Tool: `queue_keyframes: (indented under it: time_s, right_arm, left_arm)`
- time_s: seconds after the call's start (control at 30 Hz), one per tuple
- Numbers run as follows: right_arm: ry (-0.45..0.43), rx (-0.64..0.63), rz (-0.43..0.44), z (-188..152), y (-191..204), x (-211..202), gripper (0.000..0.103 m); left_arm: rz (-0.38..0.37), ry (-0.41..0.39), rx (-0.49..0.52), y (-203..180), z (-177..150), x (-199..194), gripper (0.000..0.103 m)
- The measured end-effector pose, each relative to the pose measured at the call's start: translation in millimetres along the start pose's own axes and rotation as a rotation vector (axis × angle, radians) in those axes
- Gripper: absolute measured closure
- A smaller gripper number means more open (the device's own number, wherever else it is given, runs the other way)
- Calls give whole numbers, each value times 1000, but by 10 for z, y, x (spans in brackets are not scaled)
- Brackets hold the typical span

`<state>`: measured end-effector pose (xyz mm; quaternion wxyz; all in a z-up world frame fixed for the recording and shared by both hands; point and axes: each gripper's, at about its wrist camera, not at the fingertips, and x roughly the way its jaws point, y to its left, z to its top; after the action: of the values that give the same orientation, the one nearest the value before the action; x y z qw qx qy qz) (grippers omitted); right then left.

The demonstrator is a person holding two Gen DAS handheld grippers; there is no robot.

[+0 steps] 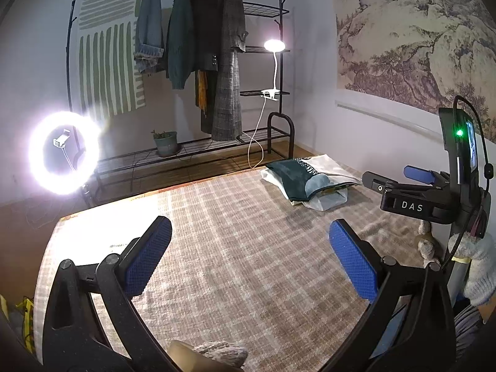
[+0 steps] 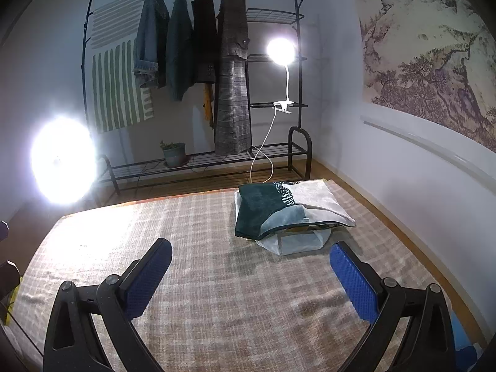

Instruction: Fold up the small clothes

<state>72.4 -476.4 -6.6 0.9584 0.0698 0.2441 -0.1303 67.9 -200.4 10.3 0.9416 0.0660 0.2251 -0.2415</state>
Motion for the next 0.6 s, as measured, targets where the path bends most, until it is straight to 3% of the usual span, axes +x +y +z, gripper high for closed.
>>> queue_keyframes:
  time_s: [0.6]
  right_arm:
    - [3, 15, 1, 6, -51, 30, 0]
  left_arm:
    - [-2, 1, 2, -1, -1, 1, 0]
